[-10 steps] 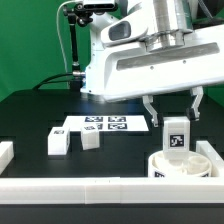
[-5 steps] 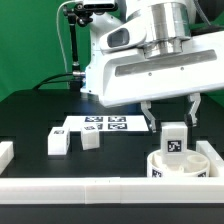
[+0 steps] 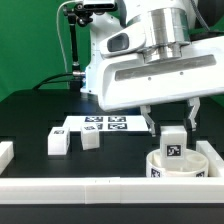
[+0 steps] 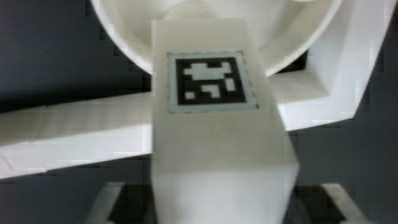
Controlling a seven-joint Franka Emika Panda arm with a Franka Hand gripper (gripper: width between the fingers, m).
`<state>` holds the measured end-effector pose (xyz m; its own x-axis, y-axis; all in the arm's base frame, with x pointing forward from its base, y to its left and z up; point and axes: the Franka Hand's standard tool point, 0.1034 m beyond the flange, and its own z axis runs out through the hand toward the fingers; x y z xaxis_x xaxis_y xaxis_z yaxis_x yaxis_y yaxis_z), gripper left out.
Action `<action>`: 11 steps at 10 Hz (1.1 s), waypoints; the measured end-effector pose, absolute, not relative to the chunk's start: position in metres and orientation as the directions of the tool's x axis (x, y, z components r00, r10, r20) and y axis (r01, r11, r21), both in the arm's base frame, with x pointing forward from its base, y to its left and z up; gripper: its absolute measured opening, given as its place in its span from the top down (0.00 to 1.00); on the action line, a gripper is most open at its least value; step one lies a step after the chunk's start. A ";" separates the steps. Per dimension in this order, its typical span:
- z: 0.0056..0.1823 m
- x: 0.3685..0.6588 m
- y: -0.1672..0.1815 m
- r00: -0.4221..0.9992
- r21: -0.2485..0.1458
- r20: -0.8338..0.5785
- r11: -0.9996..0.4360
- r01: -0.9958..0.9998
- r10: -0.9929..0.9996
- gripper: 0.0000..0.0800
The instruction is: Assemble stool
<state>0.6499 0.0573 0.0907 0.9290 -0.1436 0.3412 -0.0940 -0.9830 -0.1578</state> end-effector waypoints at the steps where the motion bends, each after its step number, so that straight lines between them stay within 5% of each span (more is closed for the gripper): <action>1: 0.091 0.650 0.057 0.929 -0.158 0.341 -0.983 -0.094 -0.143 0.57; 5: 0.095 0.652 0.057 0.928 -0.161 0.341 -0.982 -0.098 -0.149 0.21; 11: 0.114 0.655 0.050 0.922 -0.186 0.334 -0.973 -0.140 -0.196 0.19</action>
Offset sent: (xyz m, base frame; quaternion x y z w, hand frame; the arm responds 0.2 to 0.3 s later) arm 0.0000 0.0000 0.0000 0.0000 0.0000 0.0000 1.0000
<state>0.6548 0.0500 0.1136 0.9221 -0.1962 0.3336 -0.1396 -0.9726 -0.1859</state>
